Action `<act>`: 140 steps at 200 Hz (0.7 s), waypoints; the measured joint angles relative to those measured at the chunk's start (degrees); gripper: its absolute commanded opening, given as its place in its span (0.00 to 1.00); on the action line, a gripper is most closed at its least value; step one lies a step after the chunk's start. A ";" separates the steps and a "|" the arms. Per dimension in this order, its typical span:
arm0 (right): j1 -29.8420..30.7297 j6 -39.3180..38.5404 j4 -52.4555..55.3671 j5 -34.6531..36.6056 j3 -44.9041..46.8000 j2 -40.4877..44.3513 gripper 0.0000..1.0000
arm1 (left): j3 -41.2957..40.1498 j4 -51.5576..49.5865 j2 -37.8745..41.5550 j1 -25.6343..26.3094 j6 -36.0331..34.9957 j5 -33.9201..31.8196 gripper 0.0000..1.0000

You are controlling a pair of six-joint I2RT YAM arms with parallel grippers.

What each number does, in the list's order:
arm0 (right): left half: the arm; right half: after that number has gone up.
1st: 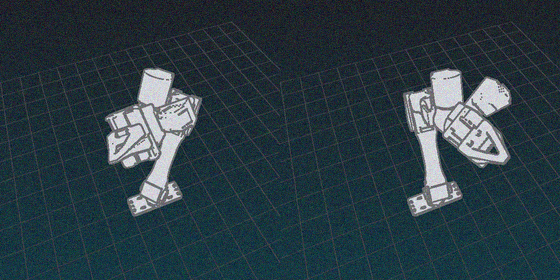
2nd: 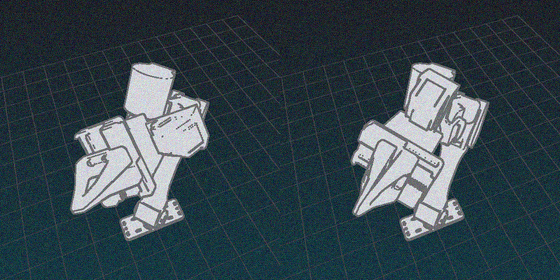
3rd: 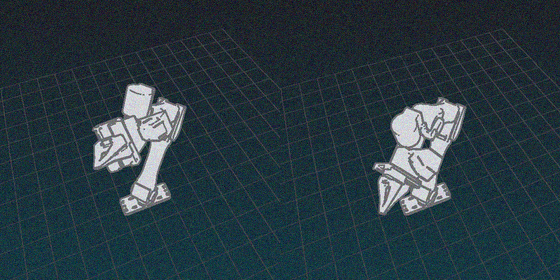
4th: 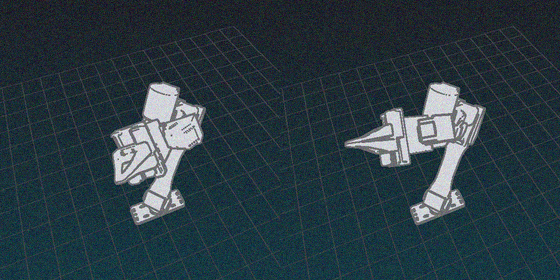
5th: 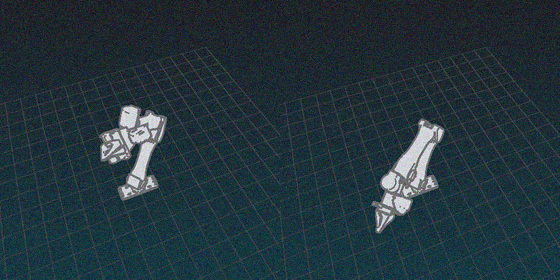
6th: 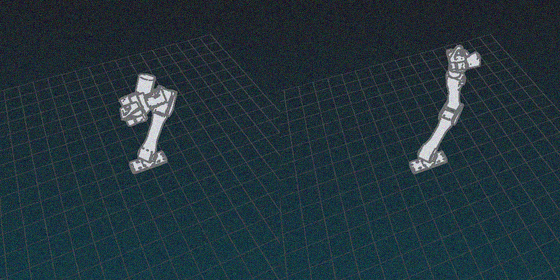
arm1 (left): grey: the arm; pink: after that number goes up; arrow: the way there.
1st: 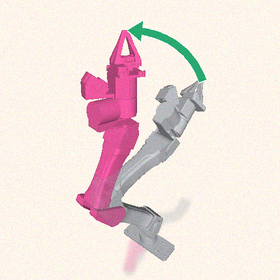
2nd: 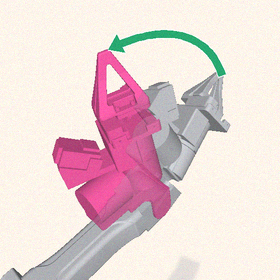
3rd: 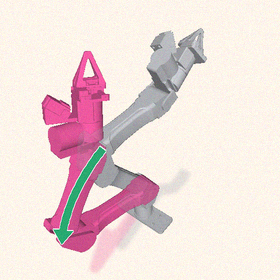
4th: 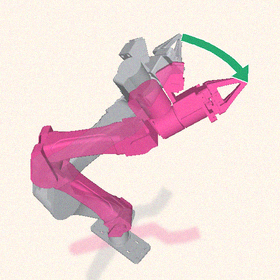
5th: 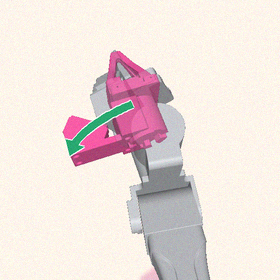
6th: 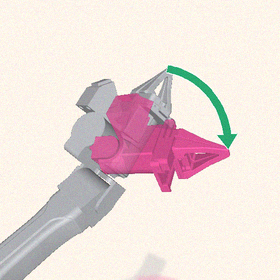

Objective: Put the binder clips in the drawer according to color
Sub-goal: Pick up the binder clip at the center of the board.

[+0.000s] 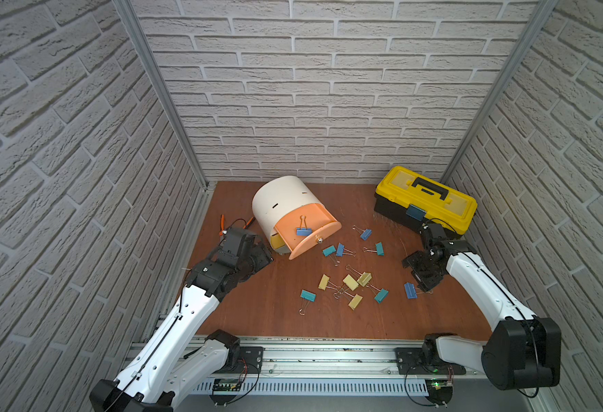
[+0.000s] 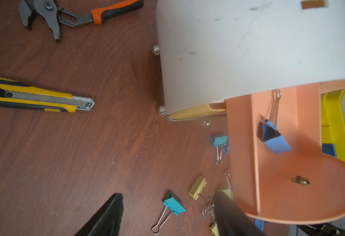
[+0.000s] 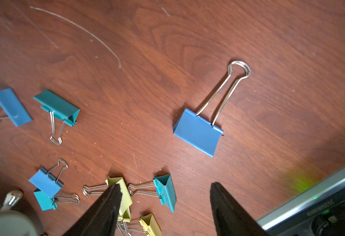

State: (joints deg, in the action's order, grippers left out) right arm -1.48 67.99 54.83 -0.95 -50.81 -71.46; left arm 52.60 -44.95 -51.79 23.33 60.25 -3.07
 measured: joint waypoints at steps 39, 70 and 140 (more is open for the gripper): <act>-1.03 6.01 -1.01 -1.31 3.82 -0.66 0.74 | -2.19 0.22 0.70 -1.42 0.02 0.74 0.75; -1.51 8.57 -2.38 -2.10 5.31 -2.95 0.76 | -2.75 0.28 1.36 -2.47 0.02 1.09 0.75; -3.21 11.15 -5.95 -3.15 5.79 -8.07 0.80 | -2.75 0.39 0.94 -3.74 -0.07 2.05 0.75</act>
State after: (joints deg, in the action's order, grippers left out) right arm -4.69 79.13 48.88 -4.10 -45.01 -79.53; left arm 49.84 -44.56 -50.85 19.59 60.18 -1.02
